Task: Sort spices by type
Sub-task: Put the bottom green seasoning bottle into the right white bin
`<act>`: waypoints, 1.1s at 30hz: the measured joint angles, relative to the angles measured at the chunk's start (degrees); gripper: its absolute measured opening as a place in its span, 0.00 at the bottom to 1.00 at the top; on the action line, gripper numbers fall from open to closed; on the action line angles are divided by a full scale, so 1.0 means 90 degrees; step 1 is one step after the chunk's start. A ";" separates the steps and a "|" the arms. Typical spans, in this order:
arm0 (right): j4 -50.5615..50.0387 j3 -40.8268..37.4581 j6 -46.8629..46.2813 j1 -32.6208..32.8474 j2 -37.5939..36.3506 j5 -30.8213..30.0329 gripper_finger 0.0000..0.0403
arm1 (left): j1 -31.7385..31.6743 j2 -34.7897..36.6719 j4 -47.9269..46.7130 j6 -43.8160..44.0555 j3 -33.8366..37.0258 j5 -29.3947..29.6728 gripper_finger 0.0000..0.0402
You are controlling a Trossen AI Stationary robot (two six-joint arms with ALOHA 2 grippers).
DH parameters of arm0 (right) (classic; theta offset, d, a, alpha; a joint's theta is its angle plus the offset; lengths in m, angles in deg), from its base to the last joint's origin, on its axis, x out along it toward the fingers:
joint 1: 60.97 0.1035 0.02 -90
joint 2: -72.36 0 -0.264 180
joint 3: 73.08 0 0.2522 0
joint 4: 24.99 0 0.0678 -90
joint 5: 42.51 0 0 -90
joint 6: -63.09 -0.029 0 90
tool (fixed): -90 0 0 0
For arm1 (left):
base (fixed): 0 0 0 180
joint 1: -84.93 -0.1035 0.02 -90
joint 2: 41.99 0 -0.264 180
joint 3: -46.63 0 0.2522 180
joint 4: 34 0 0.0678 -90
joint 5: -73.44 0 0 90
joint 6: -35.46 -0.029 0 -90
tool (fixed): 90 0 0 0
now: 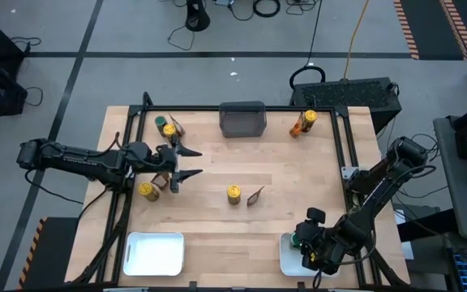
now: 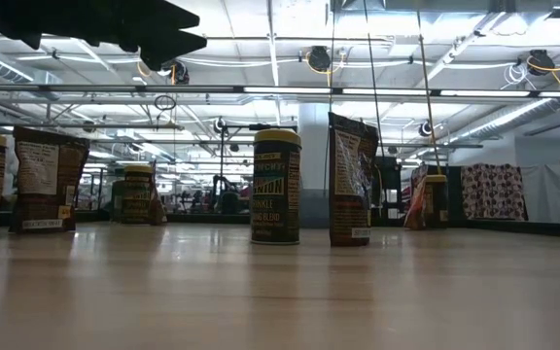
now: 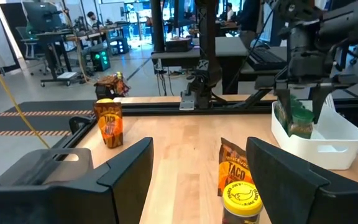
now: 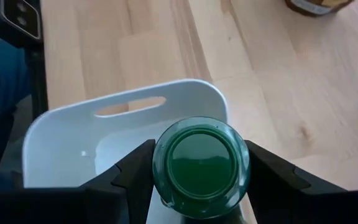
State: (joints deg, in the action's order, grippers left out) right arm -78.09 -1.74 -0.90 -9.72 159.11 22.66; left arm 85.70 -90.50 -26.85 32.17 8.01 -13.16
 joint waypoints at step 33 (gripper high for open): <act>-0.0752 0.0516 0.0428 -0.0164 -0.0004 0.0791 0.76 | 0.0000 -0.0194 0.0177 -0.0005 -0.0005 -0.0032 0.65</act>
State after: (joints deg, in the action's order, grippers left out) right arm -84.85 2.90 2.96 -11.20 159.08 29.78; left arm 85.70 -92.25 -25.26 32.12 7.97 -13.45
